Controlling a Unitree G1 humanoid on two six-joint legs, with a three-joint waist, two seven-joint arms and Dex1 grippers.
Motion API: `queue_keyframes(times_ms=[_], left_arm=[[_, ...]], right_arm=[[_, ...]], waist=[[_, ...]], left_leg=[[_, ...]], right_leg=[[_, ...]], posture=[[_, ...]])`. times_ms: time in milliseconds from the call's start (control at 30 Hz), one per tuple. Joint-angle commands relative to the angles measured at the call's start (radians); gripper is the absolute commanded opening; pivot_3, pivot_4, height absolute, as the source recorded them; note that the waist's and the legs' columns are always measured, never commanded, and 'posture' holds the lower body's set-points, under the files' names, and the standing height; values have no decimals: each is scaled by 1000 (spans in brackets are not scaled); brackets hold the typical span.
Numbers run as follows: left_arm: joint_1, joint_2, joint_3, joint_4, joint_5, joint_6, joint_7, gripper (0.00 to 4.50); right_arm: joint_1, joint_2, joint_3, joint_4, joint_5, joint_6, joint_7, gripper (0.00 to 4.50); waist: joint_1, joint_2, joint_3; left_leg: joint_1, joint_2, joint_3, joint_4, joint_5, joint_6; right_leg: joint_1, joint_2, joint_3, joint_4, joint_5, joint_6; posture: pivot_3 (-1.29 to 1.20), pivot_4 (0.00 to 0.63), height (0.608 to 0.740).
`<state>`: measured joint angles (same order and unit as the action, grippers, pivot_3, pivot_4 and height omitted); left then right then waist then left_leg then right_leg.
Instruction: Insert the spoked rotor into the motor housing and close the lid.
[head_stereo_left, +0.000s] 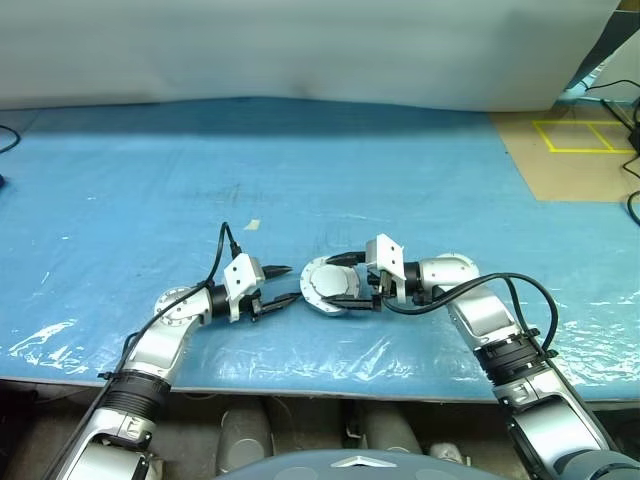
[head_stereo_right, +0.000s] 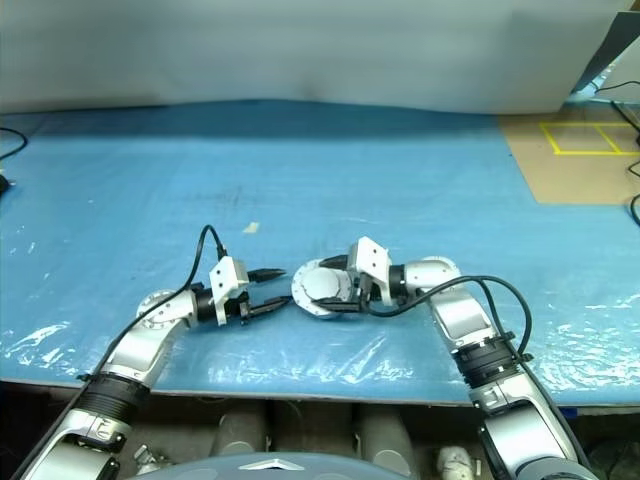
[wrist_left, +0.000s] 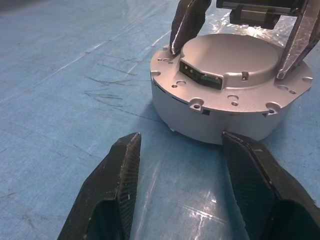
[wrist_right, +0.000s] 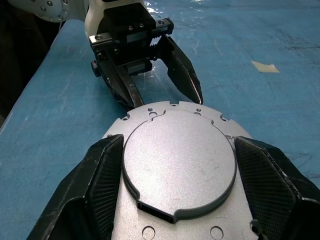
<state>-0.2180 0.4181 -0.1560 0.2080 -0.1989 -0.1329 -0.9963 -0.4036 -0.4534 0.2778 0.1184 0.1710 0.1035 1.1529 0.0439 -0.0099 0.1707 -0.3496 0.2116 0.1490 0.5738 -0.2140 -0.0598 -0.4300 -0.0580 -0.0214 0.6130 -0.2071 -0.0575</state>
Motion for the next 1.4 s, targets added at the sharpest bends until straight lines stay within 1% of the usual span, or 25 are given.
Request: queue_keyframes(times_ms=[33,167,533,667,1000,1400], left_arm=[[1,3,4,-36,-9,0,-1,2734],[0,3,6,-32,-10,0,-3,2734],[3,3,5,-28,-7,-2,-5,2734],[3,-1,3,-19,-5,-8,-5,2734],[4,-11,0,-2,0,-21,-6,2734],[0,-15,1,28,4,-48,-6,2734]], right_arm=[[15,-12,-2,-10,-2,-2,-1,2962],[3,-9,-12,-23,22,23,1,2961],[-30,-28,-13,-44,28,32,26,2961],[-33,-25,-22,-74,62,71,40,2961],[-32,-40,-5,-19,24,28,46,2961],[-38,-28,14,65,-25,-21,31,2961]], waist=[[0,0,0],[0,0,0],[0,0,0],[1,0,0],[1,0,0],[0,0,0]], left_leg=[[0,0,0,0,0,0],[0,0,0,0,0,0],[0,0,0,0,0,0],[0,0,0,0,0,0],[0,0,0,-1,0,0],[1,0,0,-1,0,0]], right_leg=[[0,0,0,0,0,0],[0,0,0,0,0,0],[0,0,0,-1,0,0],[0,0,0,-1,0,0],[0,0,0,-2,0,0],[1,0,0,-1,0,0]], posture=[[0,150,740],[0,150,740],[0,150,740],[0,150,740],[0,150,740],[0,150,740]])
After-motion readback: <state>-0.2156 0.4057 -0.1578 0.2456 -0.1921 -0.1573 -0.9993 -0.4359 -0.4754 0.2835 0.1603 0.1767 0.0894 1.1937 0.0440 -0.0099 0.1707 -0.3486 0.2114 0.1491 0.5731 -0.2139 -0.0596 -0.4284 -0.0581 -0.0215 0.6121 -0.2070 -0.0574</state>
